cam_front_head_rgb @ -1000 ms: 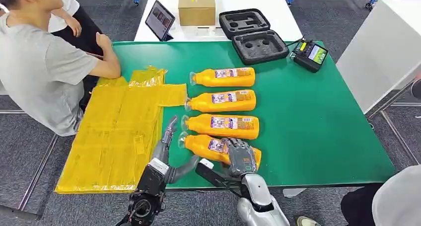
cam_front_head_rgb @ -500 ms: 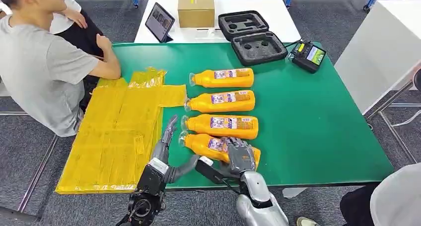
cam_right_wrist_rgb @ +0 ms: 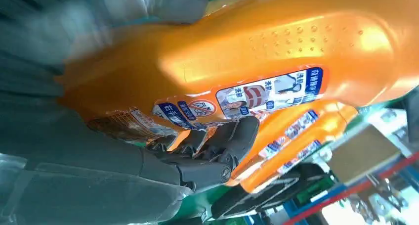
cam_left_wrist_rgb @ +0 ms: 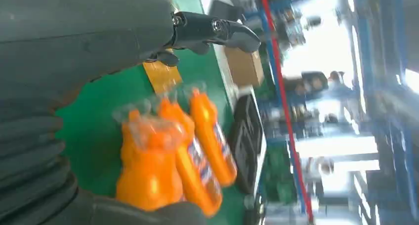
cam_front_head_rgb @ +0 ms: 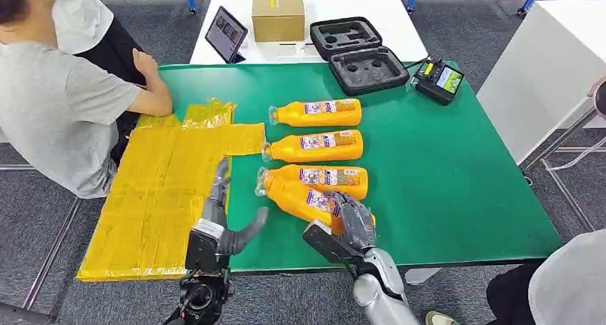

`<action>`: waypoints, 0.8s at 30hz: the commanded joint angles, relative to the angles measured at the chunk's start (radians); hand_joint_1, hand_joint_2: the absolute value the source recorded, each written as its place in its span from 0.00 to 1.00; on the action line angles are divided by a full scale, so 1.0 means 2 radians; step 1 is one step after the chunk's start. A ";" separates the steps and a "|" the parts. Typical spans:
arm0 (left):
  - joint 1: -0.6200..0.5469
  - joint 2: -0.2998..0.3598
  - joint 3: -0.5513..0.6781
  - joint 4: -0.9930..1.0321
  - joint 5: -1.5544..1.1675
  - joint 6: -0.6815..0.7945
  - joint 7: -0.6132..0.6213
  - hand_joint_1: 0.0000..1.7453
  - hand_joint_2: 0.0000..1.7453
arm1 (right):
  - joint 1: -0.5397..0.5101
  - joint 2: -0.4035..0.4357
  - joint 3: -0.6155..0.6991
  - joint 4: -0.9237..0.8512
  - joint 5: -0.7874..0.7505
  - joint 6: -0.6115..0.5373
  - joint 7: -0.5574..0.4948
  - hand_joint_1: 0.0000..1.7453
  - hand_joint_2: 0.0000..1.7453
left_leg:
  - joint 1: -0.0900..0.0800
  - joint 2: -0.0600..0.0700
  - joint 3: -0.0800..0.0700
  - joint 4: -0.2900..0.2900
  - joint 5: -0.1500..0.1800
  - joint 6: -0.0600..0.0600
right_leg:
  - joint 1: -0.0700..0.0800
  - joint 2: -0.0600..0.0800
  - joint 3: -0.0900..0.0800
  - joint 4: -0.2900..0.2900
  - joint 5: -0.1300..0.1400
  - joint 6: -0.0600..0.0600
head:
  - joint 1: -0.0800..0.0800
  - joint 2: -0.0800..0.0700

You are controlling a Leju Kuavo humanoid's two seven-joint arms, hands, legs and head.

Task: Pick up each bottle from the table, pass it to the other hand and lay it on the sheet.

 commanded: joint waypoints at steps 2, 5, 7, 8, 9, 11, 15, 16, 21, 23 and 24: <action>0.003 -0.020 0.039 0.020 0.026 0.045 0.001 0.00 0.00 | 0.034 0.007 -0.022 0.004 -0.039 -0.037 -0.029 1.00 1.00 | 0.000 -0.002 -0.002 -0.001 0.001 -0.001 | 0.000 -0.002 -0.002 -0.001 0.000 0.000 | 0.000 0.000; 0.003 -0.020 0.039 0.020 0.026 0.045 0.001 0.00 0.00 | 0.034 0.007 -0.022 0.004 -0.039 -0.037 -0.029 1.00 1.00 | 0.000 -0.002 -0.002 -0.001 0.001 -0.001 | 0.000 -0.002 -0.002 -0.001 0.000 0.000 | 0.000 0.000; 0.003 -0.020 0.039 0.020 0.026 0.045 0.001 0.00 0.00 | 0.034 0.007 -0.022 0.004 -0.039 -0.037 -0.029 1.00 1.00 | 0.000 -0.002 -0.002 -0.001 0.001 -0.001 | 0.000 -0.002 -0.002 -0.001 0.000 0.000 | 0.000 0.000; 0.003 -0.020 0.039 0.020 0.026 0.045 0.001 0.00 0.00 | 0.034 0.007 -0.022 0.004 -0.039 -0.037 -0.029 1.00 1.00 | 0.000 -0.003 -0.003 -0.001 0.001 -0.001 | 0.000 -0.002 -0.002 -0.001 0.000 -0.001 | 0.000 0.000; 0.004 -0.021 0.039 0.021 0.027 0.047 0.001 0.00 0.00 | 0.036 0.006 -0.022 0.004 -0.042 -0.041 -0.034 1.00 1.00 | 0.000 -0.003 -0.003 -0.001 0.001 -0.001 | 0.000 -0.002 -0.002 -0.001 0.000 -0.001 | 0.000 0.000; -0.003 -0.025 0.042 0.042 0.041 0.047 0.001 0.00 0.00 | 0.039 0.008 -0.021 0.005 -0.057 -0.055 -0.054 1.00 1.00 | 0.000 -0.002 -0.002 -0.001 0.001 -0.001 | 0.000 -0.002 -0.002 -0.001 0.000 -0.001 | 0.000 0.000; -0.019 -0.027 0.008 0.113 0.126 -0.012 0.031 0.00 1.00 | 0.046 0.008 -0.016 -0.003 -0.113 -0.094 -0.104 1.00 1.00 | 0.000 -0.004 -0.006 -0.001 0.001 -0.001 | 0.000 -0.002 -0.005 -0.001 0.000 -0.001 | 0.000 0.000; -0.019 -0.025 0.000 0.117 0.130 -0.018 0.034 0.00 1.00 | 0.047 0.006 -0.013 -0.003 -0.117 -0.097 -0.107 1.00 1.00 | 0.000 -0.004 -0.007 0.000 0.001 -0.001 | 0.001 -0.002 -0.006 0.000 0.000 -0.001 | 0.000 0.000; -0.036 -0.030 -0.022 0.145 0.142 -0.040 0.057 0.00 1.00 | 0.038 0.006 0.002 0.007 -0.136 -0.108 -0.117 1.00 1.00 | 0.000 -0.005 -0.008 0.000 0.000 -0.001 | 0.001 -0.003 -0.006 0.000 0.000 -0.001 | 0.000 0.000; -0.038 -0.030 -0.022 0.150 0.151 -0.051 0.074 0.00 1.00 | 0.033 0.005 0.008 0.018 -0.147 -0.118 -0.123 1.00 1.00 | 0.000 -0.004 -0.008 -0.001 0.001 -0.001 | 0.000 -0.002 -0.007 -0.001 0.000 -0.001 | 0.000 0.000; -0.037 -0.029 -0.023 0.151 0.152 -0.053 0.075 0.00 1.00 | 0.032 0.005 0.010 0.020 -0.151 -0.120 -0.124 1.00 1.00 | 0.000 -0.003 -0.008 0.000 0.000 -0.001 | 0.001 -0.001 -0.007 0.000 0.000 -0.001 | 0.000 0.000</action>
